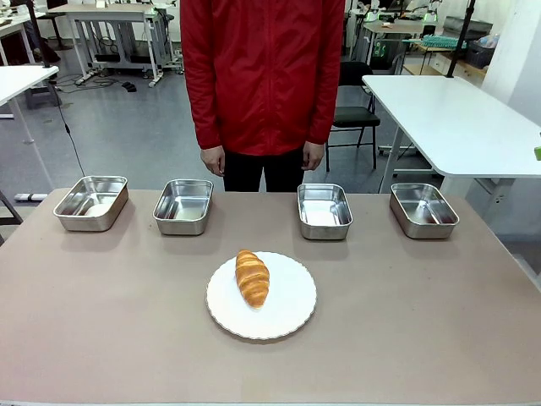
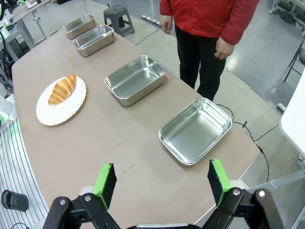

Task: Place the bread in the container.
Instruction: Place the Butter Roll into the Airtight Container indicated by the human.

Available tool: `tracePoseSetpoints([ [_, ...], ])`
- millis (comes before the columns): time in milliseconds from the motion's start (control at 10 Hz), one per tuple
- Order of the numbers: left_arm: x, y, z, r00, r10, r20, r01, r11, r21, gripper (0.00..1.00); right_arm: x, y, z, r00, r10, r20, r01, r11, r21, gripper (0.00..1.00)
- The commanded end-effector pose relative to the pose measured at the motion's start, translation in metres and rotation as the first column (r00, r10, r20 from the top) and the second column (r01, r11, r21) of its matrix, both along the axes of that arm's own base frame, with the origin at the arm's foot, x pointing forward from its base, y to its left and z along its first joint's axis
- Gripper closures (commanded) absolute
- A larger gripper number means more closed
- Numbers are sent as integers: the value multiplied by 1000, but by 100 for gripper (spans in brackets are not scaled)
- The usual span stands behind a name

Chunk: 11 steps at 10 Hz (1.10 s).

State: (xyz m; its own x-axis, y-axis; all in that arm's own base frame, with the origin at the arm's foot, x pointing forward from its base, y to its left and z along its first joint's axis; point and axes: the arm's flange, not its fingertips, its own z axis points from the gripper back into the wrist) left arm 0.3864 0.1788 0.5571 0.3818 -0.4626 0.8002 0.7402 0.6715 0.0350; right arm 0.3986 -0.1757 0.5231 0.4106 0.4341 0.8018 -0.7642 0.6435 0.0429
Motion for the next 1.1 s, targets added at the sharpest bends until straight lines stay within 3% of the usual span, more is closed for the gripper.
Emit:
tracePoseSetpoints([
  [0,-1,1,0,1000,1,2,-1,1000,-3,0,1,1,-1,1000,3,12,-3,1000,10,0],
  [1000,-1,1,0,1000,1,2,-1,1000,-3,0,1,1,-1,1000,3,12,-3,1000,10,0],
])
